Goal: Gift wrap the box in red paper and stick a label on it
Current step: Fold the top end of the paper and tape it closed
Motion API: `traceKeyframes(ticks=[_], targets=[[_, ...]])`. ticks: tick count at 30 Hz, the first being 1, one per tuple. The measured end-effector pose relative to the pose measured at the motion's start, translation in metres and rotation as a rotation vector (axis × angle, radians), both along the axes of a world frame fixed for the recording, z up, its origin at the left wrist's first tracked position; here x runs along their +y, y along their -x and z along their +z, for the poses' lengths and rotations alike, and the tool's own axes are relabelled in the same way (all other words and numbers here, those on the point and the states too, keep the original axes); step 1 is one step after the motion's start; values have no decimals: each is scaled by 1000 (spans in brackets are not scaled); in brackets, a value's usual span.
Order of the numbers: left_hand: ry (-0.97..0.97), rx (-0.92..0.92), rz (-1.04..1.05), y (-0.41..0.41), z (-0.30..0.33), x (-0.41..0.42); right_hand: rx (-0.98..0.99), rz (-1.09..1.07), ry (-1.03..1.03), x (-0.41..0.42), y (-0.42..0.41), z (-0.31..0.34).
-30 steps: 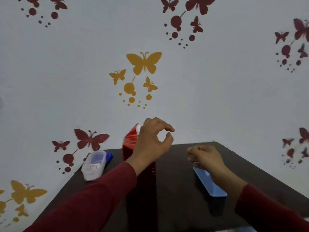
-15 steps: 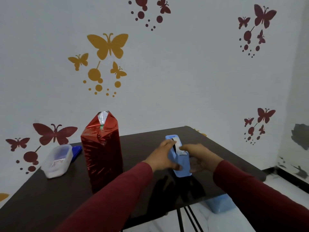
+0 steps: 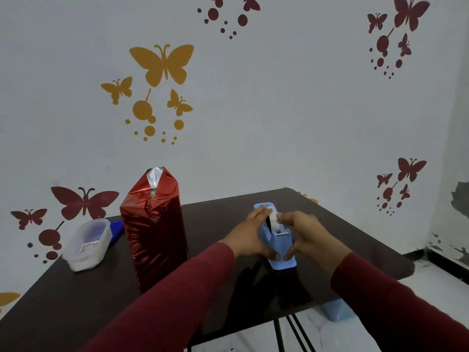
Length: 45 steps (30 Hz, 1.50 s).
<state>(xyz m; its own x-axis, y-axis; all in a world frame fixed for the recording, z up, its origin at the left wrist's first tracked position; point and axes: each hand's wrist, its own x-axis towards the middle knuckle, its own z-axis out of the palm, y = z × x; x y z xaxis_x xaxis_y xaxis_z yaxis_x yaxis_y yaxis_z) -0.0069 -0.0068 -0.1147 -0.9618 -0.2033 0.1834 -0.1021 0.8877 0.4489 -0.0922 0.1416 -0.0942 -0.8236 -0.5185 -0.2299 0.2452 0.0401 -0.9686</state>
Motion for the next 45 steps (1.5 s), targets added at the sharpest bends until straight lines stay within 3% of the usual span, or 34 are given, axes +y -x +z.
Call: traceKeyframes(ticks=[4, 8, 12, 16, 19, 28, 35, 41, 45], targets=[[62, -18, -17, 0, 0, -1, 61, -101, 169, 12, -12, -31], [98, -17, -8, -4, 0, 2, 64, -60, 158, 18, -13, -55], [148, -53, -13, -7, 2, 5, 151, -70, 69, 19, -12, -61], [195, -109, -11, -9, 7, 8, 547, -10, -245, 28, -17, -51], [193, -123, -23, -11, 13, 11, 622, 59, -277, 46, -19, -55], [237, 222, -10, -55, 103, 10, 687, -28, -14, 47, -46, -14], [270, 367, 229, -136, 176, -48, 514, 171, 131, -22, -111, 33], [210, 198, 600, -170, 175, -115, 285, 229, 162, -98, -146, 74], [163, 153, 643, -165, 163, -128, 248, 211, 138, -130, -157, 89]])
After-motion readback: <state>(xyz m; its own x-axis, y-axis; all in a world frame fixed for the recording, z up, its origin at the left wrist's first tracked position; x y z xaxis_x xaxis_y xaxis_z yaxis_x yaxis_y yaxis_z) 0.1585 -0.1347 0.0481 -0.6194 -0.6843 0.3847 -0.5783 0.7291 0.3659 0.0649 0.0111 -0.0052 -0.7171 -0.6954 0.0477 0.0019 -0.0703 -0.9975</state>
